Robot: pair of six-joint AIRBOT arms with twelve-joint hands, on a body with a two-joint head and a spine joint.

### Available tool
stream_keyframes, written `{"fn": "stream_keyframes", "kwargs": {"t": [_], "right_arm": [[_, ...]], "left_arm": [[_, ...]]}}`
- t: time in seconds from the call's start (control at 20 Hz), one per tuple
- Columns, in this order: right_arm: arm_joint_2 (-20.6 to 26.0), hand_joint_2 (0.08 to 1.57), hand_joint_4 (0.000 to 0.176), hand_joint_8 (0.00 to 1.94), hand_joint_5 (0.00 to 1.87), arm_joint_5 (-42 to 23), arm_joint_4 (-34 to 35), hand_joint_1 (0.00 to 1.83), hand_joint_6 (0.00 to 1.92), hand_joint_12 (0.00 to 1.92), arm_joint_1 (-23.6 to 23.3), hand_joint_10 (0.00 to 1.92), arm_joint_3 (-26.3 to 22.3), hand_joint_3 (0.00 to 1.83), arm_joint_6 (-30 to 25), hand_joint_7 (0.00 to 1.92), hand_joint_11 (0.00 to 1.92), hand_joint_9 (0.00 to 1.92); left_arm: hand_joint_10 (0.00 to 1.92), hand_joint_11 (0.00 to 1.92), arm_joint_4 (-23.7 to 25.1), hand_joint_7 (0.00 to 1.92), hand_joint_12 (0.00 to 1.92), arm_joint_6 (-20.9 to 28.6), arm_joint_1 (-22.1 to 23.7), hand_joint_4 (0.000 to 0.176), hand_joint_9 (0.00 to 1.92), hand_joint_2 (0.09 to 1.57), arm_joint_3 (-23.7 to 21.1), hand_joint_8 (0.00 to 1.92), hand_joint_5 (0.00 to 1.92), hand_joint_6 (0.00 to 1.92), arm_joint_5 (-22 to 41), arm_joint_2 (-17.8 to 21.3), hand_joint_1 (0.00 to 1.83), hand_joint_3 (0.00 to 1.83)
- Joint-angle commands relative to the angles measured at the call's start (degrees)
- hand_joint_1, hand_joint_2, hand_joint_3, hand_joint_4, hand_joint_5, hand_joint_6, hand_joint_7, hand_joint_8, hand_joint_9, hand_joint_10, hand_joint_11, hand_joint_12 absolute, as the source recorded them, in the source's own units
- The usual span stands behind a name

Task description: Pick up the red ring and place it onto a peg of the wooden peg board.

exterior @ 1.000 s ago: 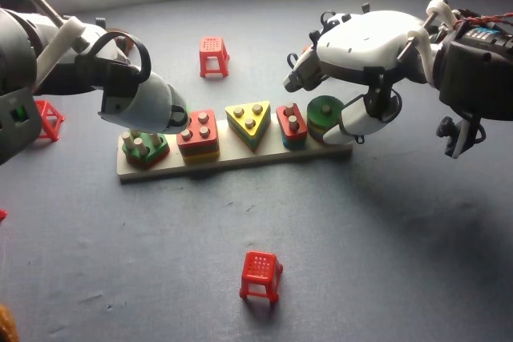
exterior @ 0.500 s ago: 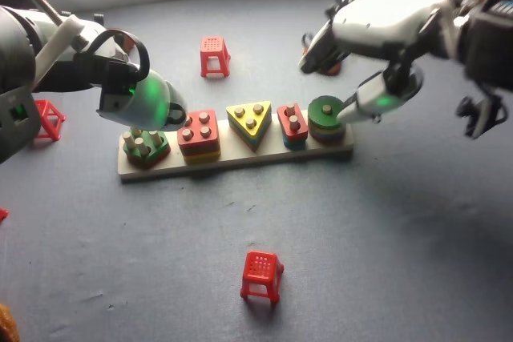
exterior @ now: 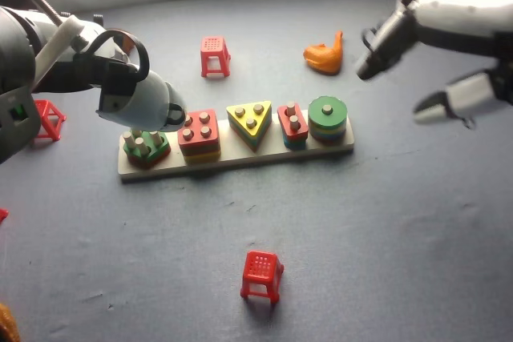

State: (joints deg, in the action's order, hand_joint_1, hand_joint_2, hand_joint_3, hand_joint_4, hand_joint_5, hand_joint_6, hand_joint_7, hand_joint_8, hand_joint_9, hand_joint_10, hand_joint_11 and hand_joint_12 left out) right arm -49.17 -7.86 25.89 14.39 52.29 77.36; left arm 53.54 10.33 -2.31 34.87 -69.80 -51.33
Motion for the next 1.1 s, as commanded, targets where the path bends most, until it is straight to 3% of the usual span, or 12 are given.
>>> {"fn": "stream_keyframes", "kwargs": {"t": [0.0, 0.05, 0.1, 0.15, 0.2, 0.3, 0.45, 0.5, 0.6, 0.75, 0.95, 1.05], "right_arm": [[1.9, 1.07, 0.0, 0.01, 0.77, -4.4, -0.3, 1.16, 0.02, 1.18, -1.1, 0.01, -1.0, 0.02, 0.1, 0.8, 0.08, 0.72], [4.2, 1.1, 0.0, 0.01, 0.79, -3.6, -0.3, 1.1, 0.02, 1.21, -1.2, 0.02, -3.1, 0.02, 0.3, 0.81, 0.15, 0.74], [6.1, 1.2, 0.043, 0.09, 0.77, -3.0, -0.3, 0.97, 1.04, 1.23, -1.3, 0.12, -4.7, 0.0, 1.5, 0.96, 0.29, 0.86], [7.8, 1.28, 0.131, 0.86, 0.67, -2.9, -0.3, 0.86, 1.42, 1.54, -1.5, 1.03, -6.2, 0.0, 2.2, 0.9, 0.4, 0.75], [9.5, 1.39, 0.0, 1.49, 0.64, -2.8, -0.3, 0.5, 1.74, 1.78, -1.8, 1.51, -7.6, 0.01, 2.6, 0.87, 0.51, 0.77], [11.8, 1.49, 0.0, 1.91, 0.81, -2.3, -0.3, 0.31, 1.91, 1.92, -2.1, 1.89, -9.1, 0.02, 2.6, 0.93, 0.83, 0.92], [13.0, 1.57, 0.0, 1.94, 1.13, -1.6, -0.3, 0.13, 1.92, 1.92, -2.1, 1.92, -9.7, 0.05, 3.4, 1.3, 1.72, 1.45], [13.0, 1.57, 0.0, 1.94, 1.21, -1.9, -0.3, 0.14, 1.92, 1.92, -2.1, 1.92, -9.7, 0.06, 4.5, 1.42, 1.83, 1.56], [13.0, 1.57, 0.0, 1.94, 1.43, -2.4, -0.3, 0.27, 1.92, 1.92, -2.0, 1.92, -9.7, 0.11, 5.3, 1.65, 1.86, 1.71], [12.7, 1.57, 0.0, 1.94, 1.46, -2.6, -0.3, 0.56, 1.92, 1.92, -1.8, 1.92, -9.7, 0.04, 6.3, 1.68, 1.87, 1.74], [11.6, 1.57, 0.0, 1.94, 1.12, -8.6, -0.3, 0.05, 1.92, 1.92, -1.3, 1.92, -9.6, 0.09, 6.8, 1.67, 1.9, 1.76], [11.2, 1.57, 0.0, 1.94, 1.02, -12.1, -0.3, 0.0, 1.92, 1.92, -1.0, 1.92, -9.6, 0.07, 6.8, 1.62, 1.88, 1.73]], "left_arm": [[0.0, 0.0, 4.8, 0.08, 0.18, -0.3, 0.6, 0.0, 0.06, 1.31, 0.2, 0.0, 0.11, 0.0, 0.6, -0.2, 0.0, 0.0], [0.01, 0.0, 4.8, 0.1, 0.24, -0.3, 0.6, 0.0, 0.08, 1.31, 0.2, 0.01, 0.14, 0.01, 0.6, -0.2, 0.0, 0.0], [0.01, 0.0, 4.8, 0.07, 0.16, -0.3, 0.6, 0.0, 0.06, 1.32, 0.2, 0.01, 0.11, 0.01, 0.6, -0.2, 0.0, 0.0], [0.0, 0.0, 4.8, 0.06, 0.16, -0.3, 0.6, 0.0, 0.05, 1.31, 0.2, 0.0, 0.1, 0.0, 0.6, -0.2, 0.0, 0.0], [0.01, 0.0, 4.8, 0.08, 0.23, -0.3, 0.6, 0.0, 0.07, 1.32, 0.2, 0.0, 0.11, 0.0, 0.6, -0.2, 0.0, 0.0], [0.0, 0.0, 4.8, 0.04, 0.17, -0.3, 0.6, 0.0, 0.03, 1.32, 0.2, 0.0, 0.09, 0.0, 0.6, -0.2, 0.0, 0.0], [0.01, 0.0, 4.8, 0.08, 0.28, -0.3, 0.6, 0.0, 0.07, 1.32, 0.2, 0.01, 0.13, 0.01, 0.6, -0.2, 0.0, 0.0], [0.01, 0.0, 4.8, 0.08, 0.28, -0.3, 0.7, 0.0, 0.07, 1.32, 0.2, 0.01, 0.12, 0.0, 0.6, -0.2, 0.0, 0.0], [0.0, 0.0, 4.7, 0.07, 0.28, -0.3, 0.7, 0.0, 0.07, 1.33, 0.1, 0.0, 0.11, 0.0, 0.6, -0.2, 0.0, 0.0], [0.01, 0.0, 4.7, 0.13, 0.4, -0.3, 0.7, 0.0, 0.12, 1.33, 0.1, 0.01, 0.15, 0.01, 0.6, -0.2, 0.0, 0.0], [0.01, 0.0, 4.7, 0.1, 0.3, -0.3, 0.7, 0.0, 0.09, 1.32, 0.1, 0.01, 0.12, 0.01, 0.6, -0.2, 0.0, 0.0], [0.01, 0.0, 4.7, 0.08, 0.26, -0.2, 0.7, 0.0, 0.07, 1.32, 0.1, 0.01, 0.1, 0.0, 0.6, -0.2, 0.0, 0.0]]}}
